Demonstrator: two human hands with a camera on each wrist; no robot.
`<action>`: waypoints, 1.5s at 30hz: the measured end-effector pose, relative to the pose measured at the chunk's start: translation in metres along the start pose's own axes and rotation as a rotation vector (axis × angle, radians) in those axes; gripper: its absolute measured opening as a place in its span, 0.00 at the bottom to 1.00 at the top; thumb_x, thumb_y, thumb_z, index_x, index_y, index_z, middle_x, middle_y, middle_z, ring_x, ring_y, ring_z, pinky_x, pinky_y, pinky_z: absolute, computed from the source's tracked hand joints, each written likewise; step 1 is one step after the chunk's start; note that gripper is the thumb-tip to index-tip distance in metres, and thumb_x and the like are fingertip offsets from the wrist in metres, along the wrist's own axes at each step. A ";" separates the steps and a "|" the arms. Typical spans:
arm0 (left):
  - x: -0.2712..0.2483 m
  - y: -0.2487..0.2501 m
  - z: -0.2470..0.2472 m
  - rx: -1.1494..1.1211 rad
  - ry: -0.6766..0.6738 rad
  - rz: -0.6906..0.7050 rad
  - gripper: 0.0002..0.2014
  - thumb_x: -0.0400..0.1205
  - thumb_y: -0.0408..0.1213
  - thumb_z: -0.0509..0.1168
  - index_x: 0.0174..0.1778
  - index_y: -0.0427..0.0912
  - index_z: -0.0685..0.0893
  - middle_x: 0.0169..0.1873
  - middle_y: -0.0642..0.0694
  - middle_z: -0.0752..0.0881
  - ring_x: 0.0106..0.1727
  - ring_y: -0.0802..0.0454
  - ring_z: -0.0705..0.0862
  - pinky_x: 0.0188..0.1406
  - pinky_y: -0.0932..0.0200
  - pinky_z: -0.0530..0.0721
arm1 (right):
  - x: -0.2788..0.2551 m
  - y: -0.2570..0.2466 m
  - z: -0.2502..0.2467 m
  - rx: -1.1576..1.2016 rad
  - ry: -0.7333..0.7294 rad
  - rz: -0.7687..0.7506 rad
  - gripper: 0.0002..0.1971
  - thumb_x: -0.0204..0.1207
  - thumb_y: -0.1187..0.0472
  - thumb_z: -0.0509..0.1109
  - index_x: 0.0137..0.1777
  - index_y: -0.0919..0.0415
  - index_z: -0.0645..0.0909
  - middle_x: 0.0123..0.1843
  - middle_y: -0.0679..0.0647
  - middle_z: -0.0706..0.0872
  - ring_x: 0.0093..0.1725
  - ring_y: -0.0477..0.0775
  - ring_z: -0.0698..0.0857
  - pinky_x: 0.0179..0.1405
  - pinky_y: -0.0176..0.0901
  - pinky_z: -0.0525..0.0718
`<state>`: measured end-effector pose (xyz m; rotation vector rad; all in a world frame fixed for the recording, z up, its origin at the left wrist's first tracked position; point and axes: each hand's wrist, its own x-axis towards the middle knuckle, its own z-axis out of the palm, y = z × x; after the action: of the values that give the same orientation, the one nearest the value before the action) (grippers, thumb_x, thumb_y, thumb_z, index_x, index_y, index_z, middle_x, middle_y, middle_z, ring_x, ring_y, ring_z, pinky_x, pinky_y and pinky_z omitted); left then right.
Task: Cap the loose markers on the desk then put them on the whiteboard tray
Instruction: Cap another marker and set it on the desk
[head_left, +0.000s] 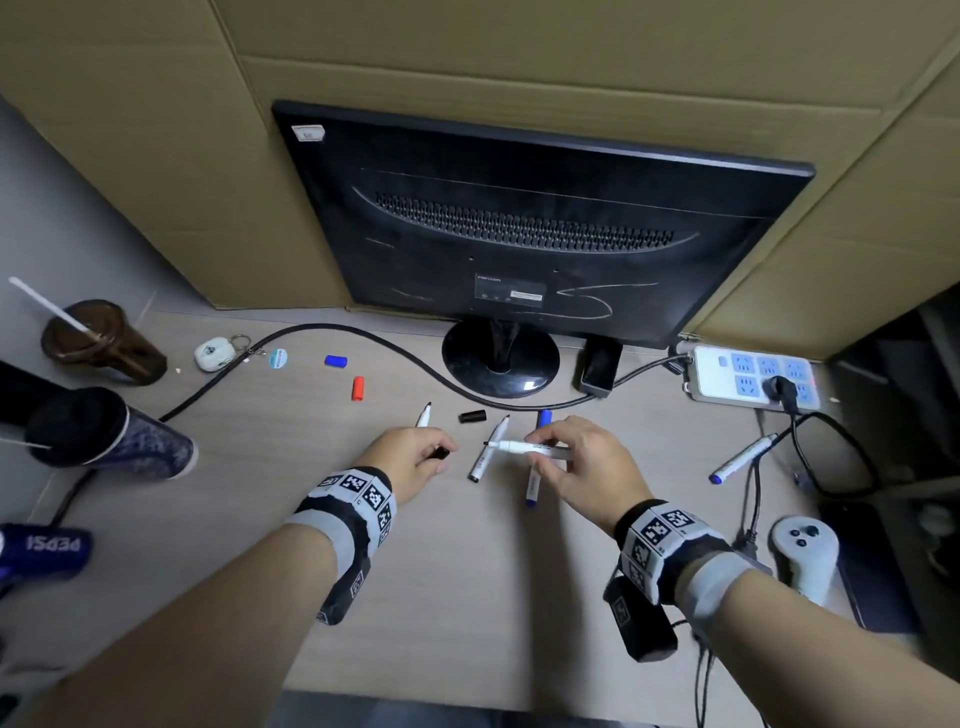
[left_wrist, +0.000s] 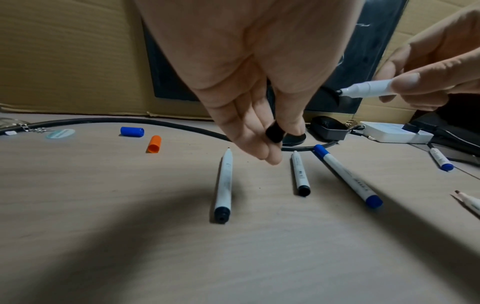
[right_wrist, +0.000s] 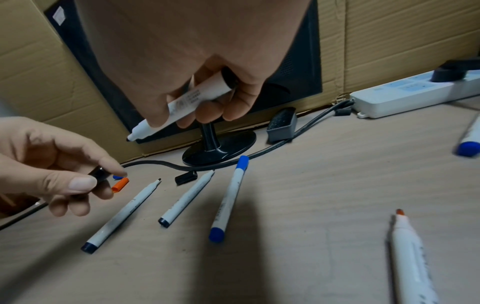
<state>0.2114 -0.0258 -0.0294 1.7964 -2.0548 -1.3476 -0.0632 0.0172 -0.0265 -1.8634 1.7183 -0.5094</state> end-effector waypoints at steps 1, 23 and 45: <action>-0.002 0.002 0.002 0.008 0.002 0.001 0.11 0.83 0.33 0.72 0.57 0.51 0.91 0.52 0.46 0.93 0.59 0.49 0.90 0.65 0.52 0.87 | -0.003 0.002 -0.003 0.002 0.006 0.004 0.06 0.79 0.48 0.75 0.55 0.42 0.89 0.43 0.33 0.80 0.40 0.32 0.78 0.43 0.30 0.75; -0.001 0.046 0.019 -0.476 0.085 -0.125 0.13 0.92 0.38 0.59 0.50 0.44 0.89 0.39 0.44 0.90 0.30 0.59 0.83 0.29 0.69 0.78 | -0.024 0.014 -0.024 0.068 -0.088 -0.003 0.05 0.77 0.46 0.77 0.50 0.43 0.90 0.44 0.39 0.88 0.45 0.42 0.85 0.46 0.41 0.84; 0.000 0.062 0.026 -0.665 -0.246 0.014 0.14 0.90 0.26 0.60 0.72 0.35 0.80 0.56 0.40 0.90 0.44 0.55 0.94 0.46 0.63 0.91 | -0.017 0.011 -0.025 0.165 -0.076 -0.051 0.05 0.79 0.48 0.76 0.53 0.42 0.90 0.47 0.42 0.89 0.48 0.45 0.87 0.50 0.44 0.87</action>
<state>0.1493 -0.0169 -0.0041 1.3683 -1.4239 -2.0142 -0.0892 0.0305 -0.0125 -1.7892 1.5349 -0.5753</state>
